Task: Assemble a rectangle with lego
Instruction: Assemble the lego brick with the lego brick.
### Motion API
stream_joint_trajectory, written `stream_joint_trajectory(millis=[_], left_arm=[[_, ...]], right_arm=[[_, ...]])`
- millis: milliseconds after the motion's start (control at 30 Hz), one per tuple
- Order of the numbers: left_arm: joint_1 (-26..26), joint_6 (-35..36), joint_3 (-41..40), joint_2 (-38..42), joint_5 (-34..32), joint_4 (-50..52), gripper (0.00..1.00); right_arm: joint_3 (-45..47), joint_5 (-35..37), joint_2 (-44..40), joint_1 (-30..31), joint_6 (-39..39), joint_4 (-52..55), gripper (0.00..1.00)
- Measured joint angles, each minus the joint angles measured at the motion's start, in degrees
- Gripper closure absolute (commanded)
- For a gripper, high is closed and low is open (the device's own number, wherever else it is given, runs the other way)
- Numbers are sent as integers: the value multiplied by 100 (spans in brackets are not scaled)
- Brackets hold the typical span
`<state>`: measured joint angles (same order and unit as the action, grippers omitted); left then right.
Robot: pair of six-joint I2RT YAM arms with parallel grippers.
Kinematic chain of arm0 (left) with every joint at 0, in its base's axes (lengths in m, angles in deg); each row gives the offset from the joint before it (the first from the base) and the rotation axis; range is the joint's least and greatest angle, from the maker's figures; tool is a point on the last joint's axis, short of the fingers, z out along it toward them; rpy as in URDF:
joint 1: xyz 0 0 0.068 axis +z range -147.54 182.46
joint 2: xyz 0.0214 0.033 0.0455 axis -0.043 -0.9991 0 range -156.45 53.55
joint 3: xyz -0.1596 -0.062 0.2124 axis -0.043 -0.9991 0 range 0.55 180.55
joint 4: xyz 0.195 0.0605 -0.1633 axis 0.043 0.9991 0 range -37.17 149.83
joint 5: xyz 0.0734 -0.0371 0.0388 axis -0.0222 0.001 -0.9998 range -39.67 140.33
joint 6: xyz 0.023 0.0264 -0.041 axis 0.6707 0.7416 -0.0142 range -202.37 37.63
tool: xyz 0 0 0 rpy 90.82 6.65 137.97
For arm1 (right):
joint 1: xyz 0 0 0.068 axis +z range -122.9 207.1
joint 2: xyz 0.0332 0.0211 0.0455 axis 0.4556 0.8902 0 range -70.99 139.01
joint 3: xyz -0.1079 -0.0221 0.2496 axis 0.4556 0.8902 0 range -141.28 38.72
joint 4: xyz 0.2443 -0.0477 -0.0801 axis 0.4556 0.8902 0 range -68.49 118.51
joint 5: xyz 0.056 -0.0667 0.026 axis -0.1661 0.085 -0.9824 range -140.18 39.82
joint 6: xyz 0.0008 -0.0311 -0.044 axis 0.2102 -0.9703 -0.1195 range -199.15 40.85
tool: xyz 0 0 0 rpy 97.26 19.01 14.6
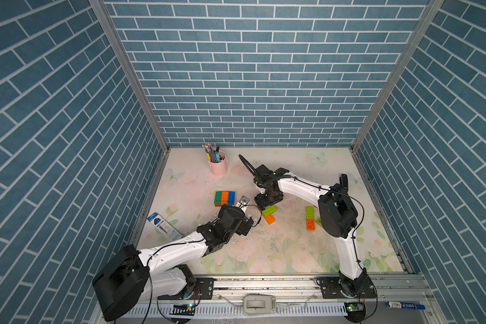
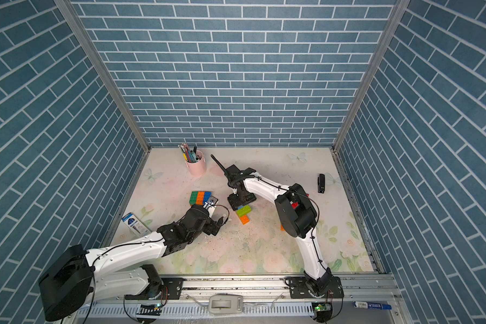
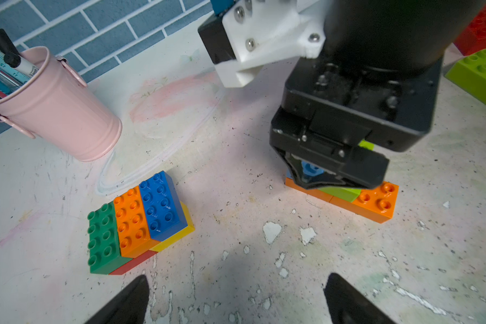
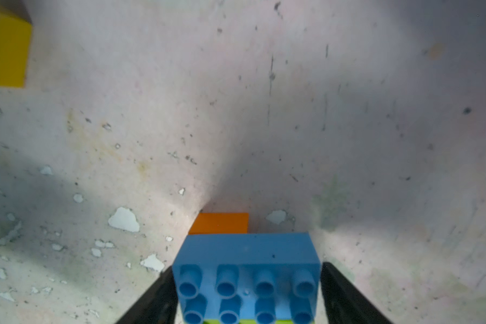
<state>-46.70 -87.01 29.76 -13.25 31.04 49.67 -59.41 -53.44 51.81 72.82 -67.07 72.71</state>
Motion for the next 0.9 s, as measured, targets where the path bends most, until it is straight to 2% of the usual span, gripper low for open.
stream_joint_trajectory(millis=[300,400,500,567,667,767,900], left_arm=[[0,-7,0,111,-59,116,1],[0,4,28,96,-144,146,1],[2,61,188,-61,-216,210,1],[0,107,369,-251,-212,210,2],[-79,192,695,-636,-166,170,2],[-435,367,1276,-1283,-138,116,1],[-1003,468,2179,-2317,63,-17,1]], right_arm=[[-166,94,-105,-2,-31,278,15],[-13,157,-579,-68,87,149,21],[538,286,-1491,-264,382,-142,31],[1156,400,-2269,-638,697,-389,35],[1958,667,-3034,-1451,1126,-490,36],[2476,986,-3191,-2337,1515,-442,36],[2907,1137,-3095,-3003,1867,-411,36]])
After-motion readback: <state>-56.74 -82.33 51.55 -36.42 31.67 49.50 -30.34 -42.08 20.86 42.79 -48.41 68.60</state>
